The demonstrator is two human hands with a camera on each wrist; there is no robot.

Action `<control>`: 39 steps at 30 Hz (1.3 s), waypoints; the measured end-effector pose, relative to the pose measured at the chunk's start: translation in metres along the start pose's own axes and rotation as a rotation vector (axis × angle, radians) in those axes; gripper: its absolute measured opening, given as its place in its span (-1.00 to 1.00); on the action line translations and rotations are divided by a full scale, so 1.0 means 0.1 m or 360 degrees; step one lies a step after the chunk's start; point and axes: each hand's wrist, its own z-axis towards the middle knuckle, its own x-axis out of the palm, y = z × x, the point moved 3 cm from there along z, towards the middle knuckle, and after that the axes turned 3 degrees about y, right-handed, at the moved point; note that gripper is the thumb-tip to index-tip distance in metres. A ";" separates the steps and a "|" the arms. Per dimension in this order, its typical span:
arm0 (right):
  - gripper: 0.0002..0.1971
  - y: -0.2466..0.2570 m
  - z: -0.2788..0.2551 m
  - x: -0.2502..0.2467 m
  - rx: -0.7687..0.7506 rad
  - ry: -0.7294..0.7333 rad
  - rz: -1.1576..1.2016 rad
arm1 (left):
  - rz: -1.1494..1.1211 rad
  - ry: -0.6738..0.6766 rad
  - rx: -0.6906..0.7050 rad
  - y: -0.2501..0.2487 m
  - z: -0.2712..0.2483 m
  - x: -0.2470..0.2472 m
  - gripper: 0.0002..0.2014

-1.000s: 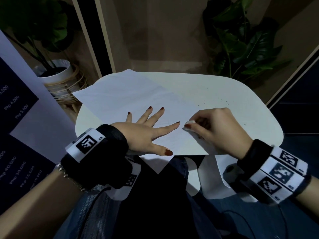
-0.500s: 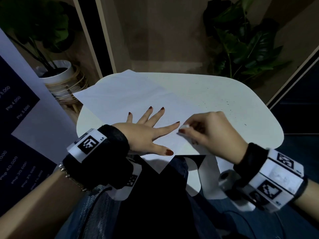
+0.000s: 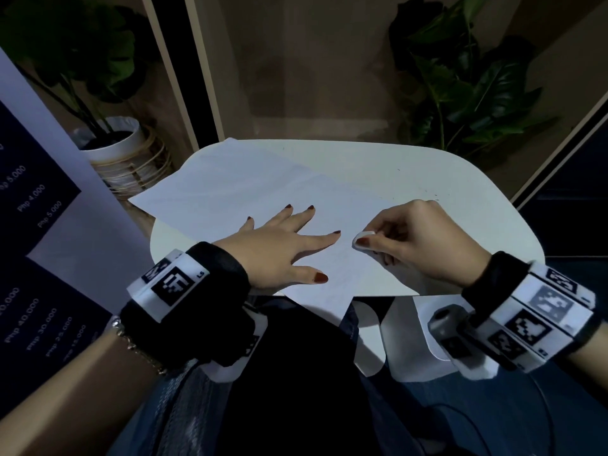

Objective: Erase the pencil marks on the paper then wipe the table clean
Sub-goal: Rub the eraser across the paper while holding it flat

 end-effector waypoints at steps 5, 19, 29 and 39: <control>-0.83 -0.03 0.03 -0.03 0.0000 -0.0001 0.0013 | -0.0046 -0.0037 0.0005 -0.02 0.01 0.06 -0.35; -0.86 -0.05 0.04 -0.04 0.0002 -0.0171 -0.0173 | -0.0052 -0.0036 -0.0007 0.01 0.04 0.12 -0.30; -0.85 0.11 -0.03 0.11 -0.0043 -0.0038 -0.0012 | -0.0058 -0.0048 -0.0012 0.01 0.04 0.12 -0.26; -0.85 0.24 -0.11 0.27 -0.0103 -0.0043 0.0130 | -0.0066 -0.0033 -0.0005 0.03 0.05 0.16 -0.19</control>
